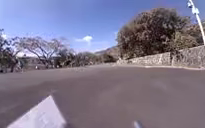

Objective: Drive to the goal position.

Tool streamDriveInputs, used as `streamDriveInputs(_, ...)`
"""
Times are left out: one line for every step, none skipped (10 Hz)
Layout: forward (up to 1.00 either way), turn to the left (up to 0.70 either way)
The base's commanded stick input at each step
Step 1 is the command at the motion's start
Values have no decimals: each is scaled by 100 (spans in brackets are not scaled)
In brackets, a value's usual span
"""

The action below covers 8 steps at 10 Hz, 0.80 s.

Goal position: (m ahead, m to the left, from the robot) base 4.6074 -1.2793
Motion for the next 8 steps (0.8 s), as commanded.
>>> streamDriveInputs(50,0)
streamDriveInputs(50,-48)
streamDriveInputs(50,-50)
streamDriveInputs(50,-50)
streamDriveInputs(50,-50)
streamDriveInputs(50,-50)
streamDriveInputs(50,-32)
streamDriveInputs(50,-4)
